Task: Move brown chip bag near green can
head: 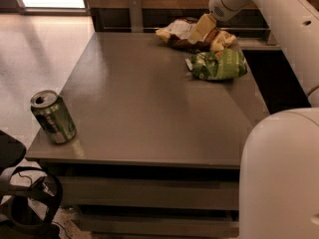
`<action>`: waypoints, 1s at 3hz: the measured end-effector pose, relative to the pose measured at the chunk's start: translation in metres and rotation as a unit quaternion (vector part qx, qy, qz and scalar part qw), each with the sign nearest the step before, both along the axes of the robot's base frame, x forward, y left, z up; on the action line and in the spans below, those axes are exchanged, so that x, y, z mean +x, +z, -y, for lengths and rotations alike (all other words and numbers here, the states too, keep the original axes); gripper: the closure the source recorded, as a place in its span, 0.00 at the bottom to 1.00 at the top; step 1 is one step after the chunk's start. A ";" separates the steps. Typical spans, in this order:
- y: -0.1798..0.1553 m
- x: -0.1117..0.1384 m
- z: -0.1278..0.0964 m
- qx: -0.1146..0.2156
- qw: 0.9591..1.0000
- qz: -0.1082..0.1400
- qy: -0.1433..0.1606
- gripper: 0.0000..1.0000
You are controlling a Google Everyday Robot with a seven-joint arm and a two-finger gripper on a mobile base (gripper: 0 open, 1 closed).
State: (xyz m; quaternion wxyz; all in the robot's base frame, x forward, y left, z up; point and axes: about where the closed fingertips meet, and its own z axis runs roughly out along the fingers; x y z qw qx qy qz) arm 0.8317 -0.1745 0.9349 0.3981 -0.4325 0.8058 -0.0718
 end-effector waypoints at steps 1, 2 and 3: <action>-0.015 0.023 -0.001 -0.014 1.000 0.012 -0.018 0.00; -0.041 0.044 0.000 -0.016 0.999 0.007 -0.038 0.00; -0.059 0.052 -0.002 -0.010 0.999 -0.010 -0.037 0.00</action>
Offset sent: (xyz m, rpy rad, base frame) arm 0.0624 -0.0071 -0.0502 -0.0313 -0.0233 -0.1252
